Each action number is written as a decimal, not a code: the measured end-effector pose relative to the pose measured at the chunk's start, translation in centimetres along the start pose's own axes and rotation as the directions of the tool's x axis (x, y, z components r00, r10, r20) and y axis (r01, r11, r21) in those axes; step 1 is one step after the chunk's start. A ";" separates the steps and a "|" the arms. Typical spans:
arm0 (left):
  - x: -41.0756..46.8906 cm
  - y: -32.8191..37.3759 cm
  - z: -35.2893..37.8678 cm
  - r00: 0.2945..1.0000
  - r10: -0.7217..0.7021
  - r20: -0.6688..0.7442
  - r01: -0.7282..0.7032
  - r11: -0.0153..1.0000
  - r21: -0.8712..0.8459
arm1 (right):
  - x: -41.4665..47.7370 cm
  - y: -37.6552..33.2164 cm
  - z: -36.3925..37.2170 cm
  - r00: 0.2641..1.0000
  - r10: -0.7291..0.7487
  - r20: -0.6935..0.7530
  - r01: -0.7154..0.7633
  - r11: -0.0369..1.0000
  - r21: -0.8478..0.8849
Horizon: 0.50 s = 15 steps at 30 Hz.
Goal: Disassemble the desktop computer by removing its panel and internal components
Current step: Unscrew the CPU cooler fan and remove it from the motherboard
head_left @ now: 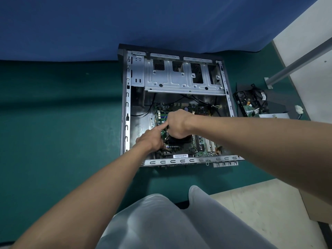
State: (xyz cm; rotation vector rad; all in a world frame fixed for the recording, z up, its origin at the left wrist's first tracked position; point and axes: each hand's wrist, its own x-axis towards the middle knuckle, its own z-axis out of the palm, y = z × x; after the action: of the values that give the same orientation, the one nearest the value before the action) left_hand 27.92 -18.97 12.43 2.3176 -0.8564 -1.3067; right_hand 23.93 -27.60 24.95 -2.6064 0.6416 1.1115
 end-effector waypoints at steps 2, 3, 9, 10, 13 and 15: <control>0.1 0.0 0.1 1.000 -0.001 -0.005 0.001 1.000 0.001 | -0.9 -0.3 0.2 0.980 -0.200 -0.025 0.182 0.931 -0.317; 0.1 0.1 0.1 1.000 -0.001 -0.002 0.001 1.000 0.011 | -1.1 -0.3 0.4 0.953 -0.303 -0.009 0.269 0.858 -0.437; 0.1 0.0 0.0 1.000 -0.015 -0.002 0.015 1.000 -0.012 | -0.6 0.8 0.3 0.951 -0.303 -0.054 0.262 0.889 -0.374; 0.0 0.1 0.0 1.000 -0.013 0.003 0.013 1.000 -0.012 | -0.4 1.0 0.5 0.966 -0.243 -0.090 0.219 0.951 -0.220; -0.3 0.4 -0.4 1.000 0.015 0.022 -0.015 1.000 -0.009 | 0.2 1.0 1.1 0.989 0.116 -0.089 -0.082 0.946 0.315; -0.6 0.4 -0.4 0.999 0.026 0.022 -0.026 1.000 0.002 | 0.5 0.9 0.9 0.924 0.344 0.169 -0.369 0.680 0.633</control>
State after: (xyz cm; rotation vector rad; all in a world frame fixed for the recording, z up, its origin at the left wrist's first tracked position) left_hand 27.90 -18.89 13.23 2.2903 -0.8923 -1.3236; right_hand 23.25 -28.18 23.88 -1.8808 1.3084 0.8046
